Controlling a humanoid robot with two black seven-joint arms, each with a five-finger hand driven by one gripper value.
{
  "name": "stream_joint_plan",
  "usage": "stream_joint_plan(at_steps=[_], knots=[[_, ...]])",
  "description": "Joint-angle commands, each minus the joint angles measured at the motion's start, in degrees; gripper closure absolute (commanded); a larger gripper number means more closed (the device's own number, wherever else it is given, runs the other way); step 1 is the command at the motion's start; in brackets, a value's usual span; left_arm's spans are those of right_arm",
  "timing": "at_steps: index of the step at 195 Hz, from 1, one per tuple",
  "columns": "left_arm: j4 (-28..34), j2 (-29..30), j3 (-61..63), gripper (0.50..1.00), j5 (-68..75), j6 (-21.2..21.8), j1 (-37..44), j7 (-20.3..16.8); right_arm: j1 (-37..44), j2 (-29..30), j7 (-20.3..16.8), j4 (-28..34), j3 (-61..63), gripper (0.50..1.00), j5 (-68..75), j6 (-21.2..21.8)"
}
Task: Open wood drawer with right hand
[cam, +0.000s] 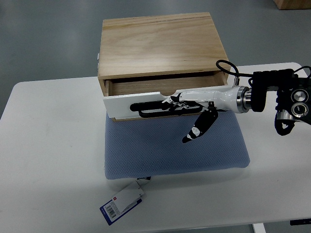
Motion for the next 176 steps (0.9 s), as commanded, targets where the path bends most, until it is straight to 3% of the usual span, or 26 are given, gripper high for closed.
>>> stream_joint_plan(at_steps=[1,176], knots=[[0.0,0.0,0.0,0.5,0.0,0.0,0.0,0.0,0.0,0.2,0.1,0.1,0.0,0.581,0.0,-0.4],[0.0,0.0,0.0,0.5,0.0,0.0,0.0,0.0,-2.9,1.5,5.8,0.4,0.3,0.585,0.8,-7.2]])
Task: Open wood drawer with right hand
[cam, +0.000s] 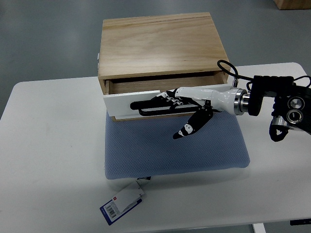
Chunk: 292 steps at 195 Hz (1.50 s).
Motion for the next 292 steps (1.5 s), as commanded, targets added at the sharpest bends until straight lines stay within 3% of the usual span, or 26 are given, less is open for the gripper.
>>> stream_joint_plan(at_steps=[1,110,163,176,186,187,205,215,216,218,243,244,252,264,265,292], knots=[[0.0,0.0,0.0,0.5,0.0,0.0,0.0,0.0,-0.4,0.2,1.0,0.0,0.1,0.583,0.2,-0.3],[0.0,0.0,0.0,0.5,0.0,0.0,0.0,0.0,-1.2,0.4,2.7,0.8,1.8,0.587,7.7,-3.5],[0.0,0.0,0.0,0.5,0.0,0.0,0.0,0.0,-1.5,0.2,2.7,0.8,8.3,0.587,15.1,-7.3],[0.0,0.0,0.0,0.5,0.0,0.0,0.0,0.0,-1.5,-0.1,2.6,0.2,12.6,0.585,19.1,-10.5],[0.0,0.0,0.0,0.5,0.0,0.0,0.0,0.0,-1.5,-0.1,2.6,0.2,12.6,0.585,19.1,-10.5],[0.0,0.0,0.0,0.5,0.0,0.0,0.0,0.0,-1.4,-0.3,2.5,-0.2,14.3,0.585,20.6,-12.2],[0.0,0.0,0.0,0.5,0.0,0.0,0.0,0.0,-1.5,-0.5,2.5,-1.7,17.5,0.585,22.0,-15.9],[0.0,0.0,0.0,0.5,0.0,0.0,0.0,0.0,-1.5,-0.5,2.5,-1.7,17.5,0.585,22.0,-16.0],[0.0,0.0,0.0,0.5,0.0,0.0,0.0,0.0,-1.5,-0.8,2.5,-2.9,19.0,0.583,22.5,-18.3],[0.0,0.0,0.0,0.5,0.0,0.0,-0.1,0.0,-1.5,-0.8,2.5,-3.2,19.4,0.583,22.6,-18.9],[0.0,0.0,0.0,0.5,0.0,0.0,-0.1,0.0,-1.5,-1.2,2.5,-6.4,21.1,0.583,23.7,-22.0],[0.0,0.0,0.0,0.5,0.0,0.0,0.0,0.0,-1.5,-1.3,2.5,-9.2,22.0,0.581,24.7,-24.2],[0.0,0.0,0.0,0.5,0.0,0.0,0.0,0.0,-1.5,-1.3,2.5,-11.6,22.6,0.581,25.4,-25.6],[0.0,0.0,0.0,0.5,0.0,0.0,-0.1,0.0,-1.5,-1.3,2.5,-12.1,22.7,0.579,25.6,-25.8],[0.0,0.0,0.0,0.5,0.0,0.0,0.0,0.0,-1.6,-1.4,2.6,-14.8,23.2,0.579,26.2,-26.7],[0.1,0.0,-0.1,0.5,0.0,0.0,0.0,0.0,-2.3,-1.3,3.1,-22.6,23.3,0.576,27.8,-27.6]])
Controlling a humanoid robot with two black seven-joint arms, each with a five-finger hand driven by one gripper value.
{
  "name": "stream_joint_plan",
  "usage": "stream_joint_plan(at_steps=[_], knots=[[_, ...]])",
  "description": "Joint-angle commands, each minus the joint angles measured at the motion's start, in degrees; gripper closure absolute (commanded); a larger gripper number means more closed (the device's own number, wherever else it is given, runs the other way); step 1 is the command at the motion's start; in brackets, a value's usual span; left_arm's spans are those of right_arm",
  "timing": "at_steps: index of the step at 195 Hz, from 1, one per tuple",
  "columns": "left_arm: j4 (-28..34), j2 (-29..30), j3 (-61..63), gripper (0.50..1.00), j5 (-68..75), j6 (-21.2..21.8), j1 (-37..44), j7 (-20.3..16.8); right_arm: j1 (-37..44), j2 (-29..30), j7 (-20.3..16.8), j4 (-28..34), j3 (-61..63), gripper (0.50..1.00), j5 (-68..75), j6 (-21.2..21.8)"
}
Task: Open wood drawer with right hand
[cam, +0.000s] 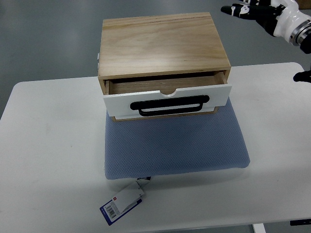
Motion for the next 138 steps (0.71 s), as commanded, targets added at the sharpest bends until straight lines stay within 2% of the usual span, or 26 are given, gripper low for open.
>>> stream_joint_plan(at_steps=[1,13,23,24,30,47,48,54,87,138], knots=[[0.1,0.0,-0.1,0.5,0.0,0.0,0.0,0.0,-0.6,0.1,0.4,-6.4,0.2,0.576,1.4,-0.9],[0.0,0.0,0.0,0.5,0.0,0.0,0.0,0.0,-0.8,0.4,1.1,-10.7,0.2,0.576,3.1,-0.9],[0.0,0.0,0.0,0.5,0.0,0.0,0.0,0.0,-0.8,0.4,1.1,-10.7,0.2,0.576,3.1,-0.9],[0.0,0.0,0.0,0.5,0.0,0.0,0.0,0.0,-1.1,0.7,2.1,-14.0,0.2,0.574,4.8,-0.9],[0.0,0.0,-0.1,0.5,0.0,0.0,0.0,0.0,-1.7,1.1,2.8,-15.8,0.2,0.574,5.6,-0.8],[0.0,0.0,0.0,0.5,0.0,0.0,0.0,0.0,-2.3,1.5,3.3,-17.2,0.1,0.574,6.3,-0.5],[0.0,0.0,0.0,0.5,0.0,0.0,0.0,0.0,-3.4,2.4,3.9,-18.9,0.0,0.572,6.6,-0.2],[0.0,0.0,0.0,0.5,0.0,0.0,0.0,0.0,-4.2,2.9,4.3,-19.9,0.0,0.572,6.7,-0.1],[0.0,0.0,-0.1,0.5,0.0,0.0,0.0,0.0,-6.8,5.4,5.7,-23.1,0.1,0.572,6.8,2.1],[0.0,0.0,0.0,0.5,0.0,0.0,0.0,0.0,-9.5,8.5,5.9,-23.2,0.1,0.574,6.7,2.1]])
